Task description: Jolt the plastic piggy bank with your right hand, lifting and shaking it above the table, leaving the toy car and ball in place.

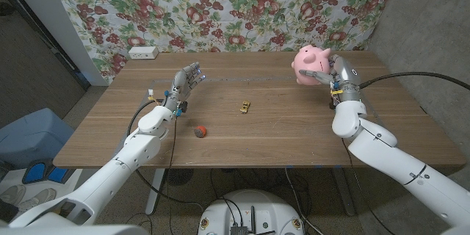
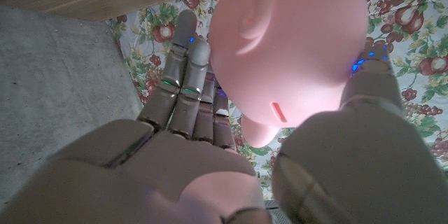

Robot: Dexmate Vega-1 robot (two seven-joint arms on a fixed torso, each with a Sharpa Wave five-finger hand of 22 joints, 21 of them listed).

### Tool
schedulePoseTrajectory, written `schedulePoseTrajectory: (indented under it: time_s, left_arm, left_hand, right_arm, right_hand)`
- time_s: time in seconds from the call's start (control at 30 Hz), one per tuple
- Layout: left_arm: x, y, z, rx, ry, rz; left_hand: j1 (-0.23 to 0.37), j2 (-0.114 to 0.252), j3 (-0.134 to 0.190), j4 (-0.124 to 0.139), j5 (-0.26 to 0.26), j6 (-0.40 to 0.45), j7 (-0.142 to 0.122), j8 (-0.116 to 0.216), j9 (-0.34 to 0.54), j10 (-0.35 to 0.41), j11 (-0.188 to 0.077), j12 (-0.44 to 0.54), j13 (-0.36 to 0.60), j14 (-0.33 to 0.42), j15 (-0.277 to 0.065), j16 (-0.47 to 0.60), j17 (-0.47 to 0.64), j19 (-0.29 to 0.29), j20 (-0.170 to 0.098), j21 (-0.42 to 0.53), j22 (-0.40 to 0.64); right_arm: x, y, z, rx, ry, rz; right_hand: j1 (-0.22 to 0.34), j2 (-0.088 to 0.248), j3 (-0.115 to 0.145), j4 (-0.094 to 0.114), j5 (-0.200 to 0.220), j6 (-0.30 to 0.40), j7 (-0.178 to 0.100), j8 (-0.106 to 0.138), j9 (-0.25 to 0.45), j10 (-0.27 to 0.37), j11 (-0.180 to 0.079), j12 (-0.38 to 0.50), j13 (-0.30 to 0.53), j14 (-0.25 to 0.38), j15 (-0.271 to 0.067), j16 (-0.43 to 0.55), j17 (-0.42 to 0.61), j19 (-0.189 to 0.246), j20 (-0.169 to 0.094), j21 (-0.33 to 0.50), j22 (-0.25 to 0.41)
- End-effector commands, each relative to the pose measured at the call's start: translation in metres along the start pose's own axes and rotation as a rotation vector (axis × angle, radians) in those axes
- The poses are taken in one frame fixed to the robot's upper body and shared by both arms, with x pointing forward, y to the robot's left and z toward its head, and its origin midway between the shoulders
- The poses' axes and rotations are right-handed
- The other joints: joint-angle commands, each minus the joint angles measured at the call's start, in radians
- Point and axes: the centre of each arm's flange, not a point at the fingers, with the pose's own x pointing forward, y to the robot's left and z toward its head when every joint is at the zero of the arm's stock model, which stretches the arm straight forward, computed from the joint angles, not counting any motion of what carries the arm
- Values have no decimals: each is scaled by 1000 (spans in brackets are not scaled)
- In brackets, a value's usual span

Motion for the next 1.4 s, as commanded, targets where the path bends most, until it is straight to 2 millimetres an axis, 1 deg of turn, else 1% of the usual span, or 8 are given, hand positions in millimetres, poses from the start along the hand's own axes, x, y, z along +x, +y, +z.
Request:
schedulePoseTrajectory:
  time_s: [0.03,0.43,0.67,1.27,1.4]
  left_arm:
    - [2,0,0,0,0,-1]
    - [2,1,0,0,1,1]
    - [2,2,0,-1,2,0]
    - [4,5,0,-1,2,-3]
    - [5,5,1,2,3,-6]
  left_hand:
    - [-9,18,6,1,5,8,-1,3,5,1,-3,2,5,4,-29,1,3,7,-2,-4,3]
    - [-9,18,6,1,5,9,-1,4,5,1,-1,2,5,4,-29,1,3,7,-1,-4,3]
    - [-9,18,7,1,5,8,-1,3,5,0,-3,2,5,4,-28,1,3,8,-2,-4,3]
    - [-9,17,7,1,5,8,-1,3,5,1,-1,2,5,3,-29,1,3,7,-2,-4,3]
    - [-9,18,7,1,5,8,-2,3,5,2,-2,2,5,3,-28,1,3,7,-2,-4,3]
  right_arm:
    - [-3,-7,-4,8,14,-77]
    - [-2,-5,-2,7,0,-64]
    - [1,-1,1,1,-14,-17]
    - [14,10,21,-26,-71,258]
    - [15,11,24,-28,-75,293]
  right_hand:
    - [391,379,169,22,123,392,-77,2,104,325,-223,95,225,127,-215,6,4,-11,-8,10,0]
    - [389,378,172,22,131,393,-78,-5,105,325,-221,92,224,125,-215,5,8,-21,-8,24,-9]
    - [387,378,173,23,135,391,-79,-7,109,323,-218,92,227,124,-215,5,9,-27,-8,30,-13]
    - [378,374,172,24,144,396,-78,-16,110,321,-213,89,231,115,-213,7,11,-55,-6,48,-29]
    - [376,375,173,26,146,397,-77,-17,111,323,-210,86,228,114,-212,8,11,-63,-3,51,-33]
